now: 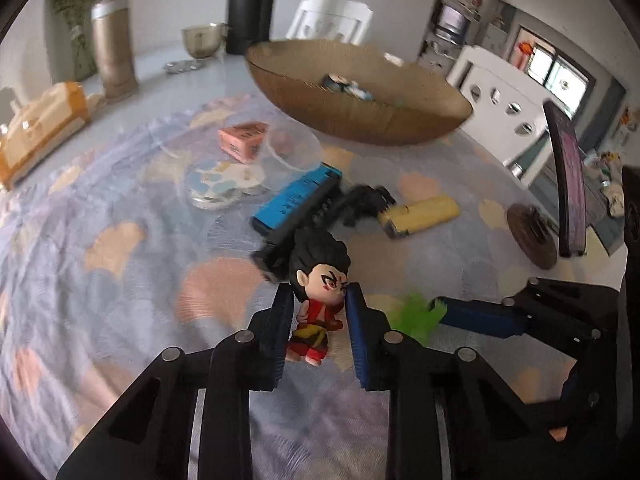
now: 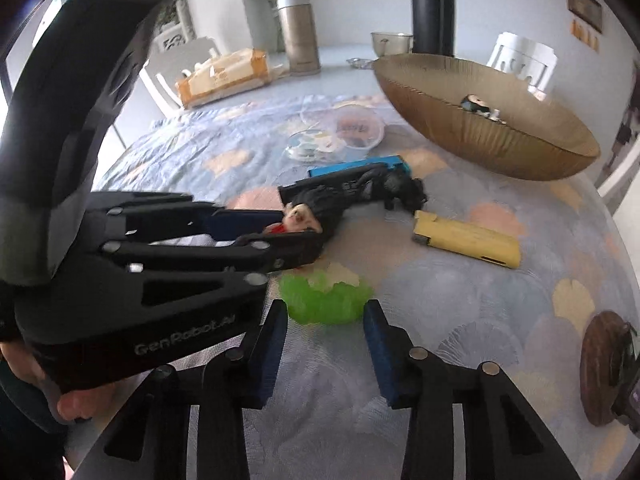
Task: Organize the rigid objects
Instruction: 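Lower the left tool onto the red-clothed anime figure and close on it, then grasp the green translucent crystal toy with the right tool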
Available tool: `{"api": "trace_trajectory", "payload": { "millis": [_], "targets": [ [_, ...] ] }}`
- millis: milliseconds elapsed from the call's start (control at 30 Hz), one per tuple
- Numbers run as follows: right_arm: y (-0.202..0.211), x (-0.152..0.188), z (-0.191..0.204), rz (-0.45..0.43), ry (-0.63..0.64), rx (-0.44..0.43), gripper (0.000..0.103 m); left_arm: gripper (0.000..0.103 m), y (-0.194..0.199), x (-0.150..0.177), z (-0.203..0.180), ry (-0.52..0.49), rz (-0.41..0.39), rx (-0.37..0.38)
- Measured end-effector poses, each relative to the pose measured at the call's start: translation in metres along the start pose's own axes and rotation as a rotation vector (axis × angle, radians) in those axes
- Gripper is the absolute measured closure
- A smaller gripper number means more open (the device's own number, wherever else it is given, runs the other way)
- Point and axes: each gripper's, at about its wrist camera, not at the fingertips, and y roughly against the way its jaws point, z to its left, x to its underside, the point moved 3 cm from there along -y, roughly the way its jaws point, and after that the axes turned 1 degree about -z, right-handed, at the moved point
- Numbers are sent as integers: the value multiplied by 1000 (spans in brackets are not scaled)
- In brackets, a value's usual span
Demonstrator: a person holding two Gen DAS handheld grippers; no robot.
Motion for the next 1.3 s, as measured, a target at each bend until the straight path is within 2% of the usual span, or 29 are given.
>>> {"api": "trace_trajectory", "payload": {
  "millis": [33, 133, 200, 300, 433, 500, 600, 633, 667, 700, 733, 800, 933, 1067, 1133, 1200, 1300],
  "targets": [
    [3, -1, -2, -2, -9, -1, 70, 80, 6, 0, 5, 22, -10, -3],
    [15, -4, -7, -22, -20, 23, 71, 80, 31, 5, 25, 99, -58, -5],
    [18, -5, -7, -35, -18, 32, 71, 80, 43, 13, 39, 126, -83, -48],
    [12, -2, -6, -15, -12, 1, 71, 80, 42, 24, 59, 167, -61, -91],
    [6, 12, -1, 31, 30, -43, 71, 79, 28, 34, 78, 237, -21, -94],
    [10, 18, 0, 34, 51, -46, 69, 79, 32, 33, 79, 243, -48, -93],
    [17, 26, -6, 49, 38, -49, 52, 78, 26, 34, 76, 231, -28, -112],
    [19, 27, -8, 49, 15, -57, 41, 78, 26, 34, 75, 228, -29, -119],
    [18, 27, -9, 52, 2, -64, 40, 78, 26, 34, 75, 225, -27, -125],
    [18, 27, -9, 55, -11, -65, 39, 76, 26, 34, 75, 224, -26, -128],
    [16, 25, -9, 60, -17, -55, 40, 66, 26, 34, 76, 224, -26, -127],
    [12, 20, -4, 67, -27, -46, 40, 57, 26, 34, 76, 225, -29, -131],
    [2, 9, 0, 67, -59, -23, 40, 50, 22, 33, 72, 196, -27, -208],
    [-5, 2, 2, 58, -68, 12, 39, 52, 17, 32, 64, 137, -20, -254],
    [-6, 1, 3, 46, -64, 32, 40, 71, 16, 32, 61, 116, -20, -278],
    [-6, 2, 5, 29, -43, 73, 56, 71, 19, 32, 58, 98, -33, -283],
    [-4, 4, 10, 8, -12, 102, 57, 72, 28, 32, 53, 84, -83, -303]
  ]
}}
